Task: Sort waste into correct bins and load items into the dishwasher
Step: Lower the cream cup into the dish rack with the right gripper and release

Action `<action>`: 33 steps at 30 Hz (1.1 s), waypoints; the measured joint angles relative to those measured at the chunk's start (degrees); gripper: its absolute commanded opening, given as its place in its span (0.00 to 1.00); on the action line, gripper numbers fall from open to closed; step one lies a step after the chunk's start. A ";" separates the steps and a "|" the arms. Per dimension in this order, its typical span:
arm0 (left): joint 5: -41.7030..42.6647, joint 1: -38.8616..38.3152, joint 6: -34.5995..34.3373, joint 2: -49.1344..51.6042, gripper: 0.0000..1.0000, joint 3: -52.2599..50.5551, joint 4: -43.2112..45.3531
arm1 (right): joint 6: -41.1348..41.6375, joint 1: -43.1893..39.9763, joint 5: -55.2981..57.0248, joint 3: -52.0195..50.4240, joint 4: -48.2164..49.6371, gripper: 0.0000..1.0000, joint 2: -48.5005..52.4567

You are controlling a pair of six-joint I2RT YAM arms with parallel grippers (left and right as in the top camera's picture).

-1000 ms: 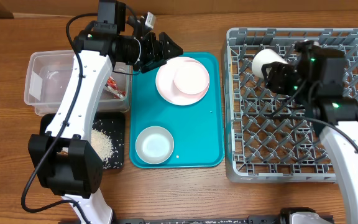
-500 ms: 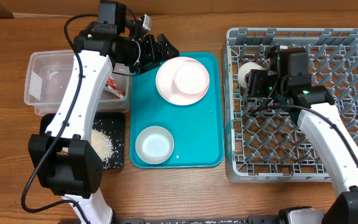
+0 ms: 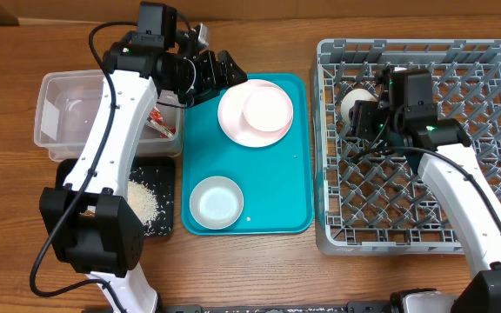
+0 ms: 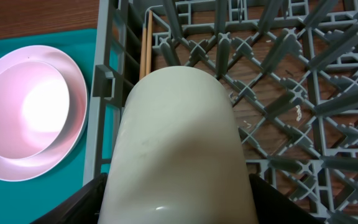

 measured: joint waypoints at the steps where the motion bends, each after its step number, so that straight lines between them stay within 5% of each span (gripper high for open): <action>1: -0.15 0.00 0.00 0.00 0.81 0.00 -0.17 | 0.02 0.00 0.11 0.00 0.42 0.51 0.00; 20: -1.99 0.00 0.28 0.00 0.83 0.02 -1.70 | 0.04 0.02 -0.28 7.45 -12.90 0.50 0.17; 33: -2.19 0.00 0.28 0.00 0.83 0.00 -1.70 | 0.02 0.02 -1.09 7.41 -11.47 0.49 2.99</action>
